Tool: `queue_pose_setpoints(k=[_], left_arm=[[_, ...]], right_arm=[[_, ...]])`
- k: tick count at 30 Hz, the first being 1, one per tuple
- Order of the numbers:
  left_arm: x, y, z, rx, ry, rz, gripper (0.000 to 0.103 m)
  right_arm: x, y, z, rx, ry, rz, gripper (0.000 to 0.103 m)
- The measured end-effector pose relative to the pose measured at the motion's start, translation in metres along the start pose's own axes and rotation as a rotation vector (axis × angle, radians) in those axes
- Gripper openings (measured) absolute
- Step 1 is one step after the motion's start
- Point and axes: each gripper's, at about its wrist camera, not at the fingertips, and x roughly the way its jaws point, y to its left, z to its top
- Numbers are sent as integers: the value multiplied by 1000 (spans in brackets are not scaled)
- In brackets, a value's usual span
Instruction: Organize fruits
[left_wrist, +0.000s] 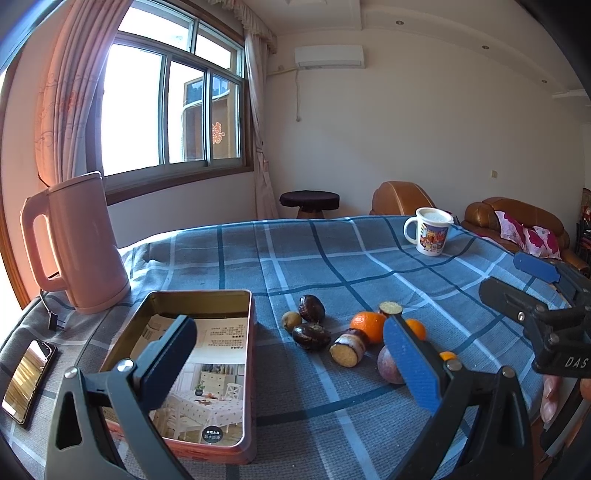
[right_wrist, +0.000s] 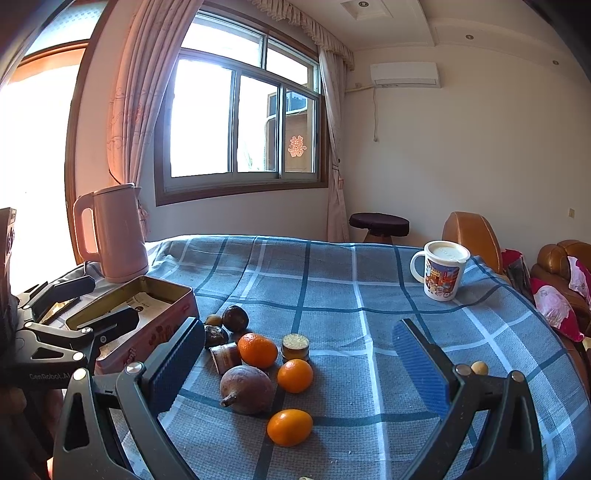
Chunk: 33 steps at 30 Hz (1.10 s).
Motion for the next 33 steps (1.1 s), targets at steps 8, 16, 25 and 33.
queue_pose_setpoints(k=[8,16,25,33], left_arm=[[0,-1,0,-1,1,0,103],[1,0,-1,0,2,-1,103],[4,-3,-9,8,16,-3,103],[17,-15,-18,3,71,-45,103]], right_arm=[[0,0,-2,2,1,0,102],[1,0,-6,4,4,1,102],[4,-4,-11,13,20,-7,102],[10,-16,-28,13,65,-33,102]])
